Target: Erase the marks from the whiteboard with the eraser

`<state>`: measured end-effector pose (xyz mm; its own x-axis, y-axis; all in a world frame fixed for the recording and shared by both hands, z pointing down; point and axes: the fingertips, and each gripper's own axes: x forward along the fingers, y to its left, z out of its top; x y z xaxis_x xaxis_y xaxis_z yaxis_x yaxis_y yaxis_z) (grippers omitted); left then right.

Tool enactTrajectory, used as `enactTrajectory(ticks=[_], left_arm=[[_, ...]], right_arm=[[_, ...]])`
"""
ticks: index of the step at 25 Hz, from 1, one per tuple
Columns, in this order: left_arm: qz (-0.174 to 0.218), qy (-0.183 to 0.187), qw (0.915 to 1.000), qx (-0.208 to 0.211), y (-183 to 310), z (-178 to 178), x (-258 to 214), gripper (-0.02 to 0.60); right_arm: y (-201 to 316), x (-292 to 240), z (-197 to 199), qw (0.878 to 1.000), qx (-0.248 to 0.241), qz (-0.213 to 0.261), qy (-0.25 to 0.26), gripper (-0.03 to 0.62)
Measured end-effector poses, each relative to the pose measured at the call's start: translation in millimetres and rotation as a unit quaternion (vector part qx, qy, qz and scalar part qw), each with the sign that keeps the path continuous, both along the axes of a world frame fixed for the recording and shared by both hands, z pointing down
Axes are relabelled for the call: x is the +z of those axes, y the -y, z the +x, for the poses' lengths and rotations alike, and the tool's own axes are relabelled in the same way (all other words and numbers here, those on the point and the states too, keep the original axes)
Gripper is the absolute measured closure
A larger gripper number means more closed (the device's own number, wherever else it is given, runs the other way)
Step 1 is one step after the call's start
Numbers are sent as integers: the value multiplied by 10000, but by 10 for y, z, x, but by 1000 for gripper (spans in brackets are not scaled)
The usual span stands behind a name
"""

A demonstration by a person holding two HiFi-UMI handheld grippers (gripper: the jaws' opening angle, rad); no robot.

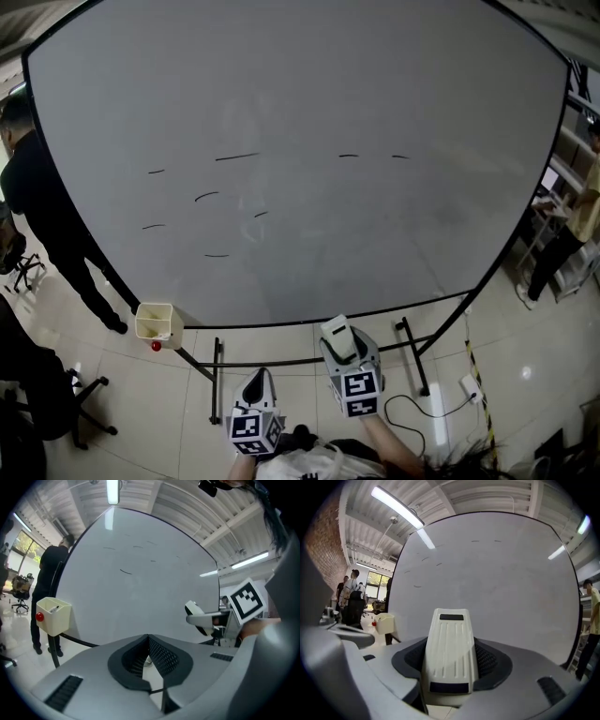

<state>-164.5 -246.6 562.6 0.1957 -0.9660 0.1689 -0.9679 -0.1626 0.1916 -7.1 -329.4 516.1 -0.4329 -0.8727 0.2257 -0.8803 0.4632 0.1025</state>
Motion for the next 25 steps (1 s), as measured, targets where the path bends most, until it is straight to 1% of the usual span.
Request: enactTrajectory(ticks=[3,7,9,11,15,17,19,22,25], left_arm=[[11,42,10000,84,-225,191,-17,597],[117,56,9998,130,-630,546,-86,597],[108,24,9998,167,-923,756,-75,597],[-9,40,9998,210,-1262,944,9,597],[-269,71,9992,297,-1871,1230,184,597],[-270,85,9990,339,-2080,1316,177,595],[-172,115,9990,391,-2218,1348,111,595],[-46,136,9991,397,-2285,1314,21,597],[32,136,9993,358,-2280,1253,-23,597]], right_arm=[[-574,399,233,9989,-103,-447,-78,316],[-1297,685,587,9967,-147,-796,10,316],[-1616,785,758,9962,-150,-860,22,315],[-1928,867,887,9957,-159,-915,36,315],[-2485,828,979,9948,-318,-960,152,315],[-2681,793,975,9943,-406,-964,213,315],[-2829,730,920,9931,-482,-997,373,316],[-2948,745,883,9918,-498,-1037,554,316],[-2996,790,847,9918,-504,-1051,523,316]])
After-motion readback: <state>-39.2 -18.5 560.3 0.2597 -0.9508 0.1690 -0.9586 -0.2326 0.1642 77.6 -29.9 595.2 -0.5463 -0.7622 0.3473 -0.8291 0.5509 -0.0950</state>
